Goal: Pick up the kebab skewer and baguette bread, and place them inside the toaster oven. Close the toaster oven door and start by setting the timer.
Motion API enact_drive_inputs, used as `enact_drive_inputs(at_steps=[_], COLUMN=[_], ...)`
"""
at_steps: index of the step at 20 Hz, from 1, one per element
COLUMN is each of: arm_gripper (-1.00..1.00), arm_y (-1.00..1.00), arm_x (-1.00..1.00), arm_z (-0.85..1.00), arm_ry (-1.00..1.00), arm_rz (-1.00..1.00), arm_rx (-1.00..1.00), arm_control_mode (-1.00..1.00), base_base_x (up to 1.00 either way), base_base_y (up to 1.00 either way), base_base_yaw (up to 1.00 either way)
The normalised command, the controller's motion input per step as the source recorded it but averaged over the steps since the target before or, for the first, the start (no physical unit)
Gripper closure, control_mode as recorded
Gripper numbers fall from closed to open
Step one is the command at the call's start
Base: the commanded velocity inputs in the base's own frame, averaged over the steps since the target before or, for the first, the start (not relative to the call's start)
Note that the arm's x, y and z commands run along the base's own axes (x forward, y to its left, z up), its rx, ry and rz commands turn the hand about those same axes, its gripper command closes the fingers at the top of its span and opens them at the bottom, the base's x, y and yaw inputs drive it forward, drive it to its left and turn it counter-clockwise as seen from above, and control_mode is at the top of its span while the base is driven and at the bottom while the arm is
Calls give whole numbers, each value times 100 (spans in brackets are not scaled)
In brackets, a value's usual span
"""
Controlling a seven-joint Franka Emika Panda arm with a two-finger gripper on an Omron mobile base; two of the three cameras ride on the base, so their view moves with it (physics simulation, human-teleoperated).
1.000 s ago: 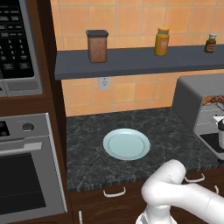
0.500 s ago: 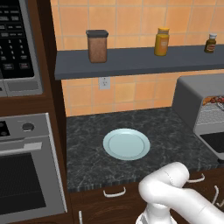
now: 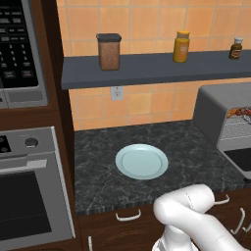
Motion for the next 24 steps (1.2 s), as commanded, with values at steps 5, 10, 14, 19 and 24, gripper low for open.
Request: enact_drive_inputs(at_steps=[5,10,14,19,24], arm_gripper=[-100,-100,-100,-100,-100], arm_y=[0,0,-1,0,0], arm_x=[-27,-15,-3,5,20], arm_z=[-50,-67,-66,-24,-4], arm_ry=[6,0,0,0,0], arm_rz=[10,11,12,3,0], arm_rx=[0,0,-1,0,0], arm_control_mode=[-100,-100,-100,-100,-100], base_base_x=[0,0,0,0,0], base_base_y=[0,0,0,0,0], base_base_yaw=[0,0,0,0,0])
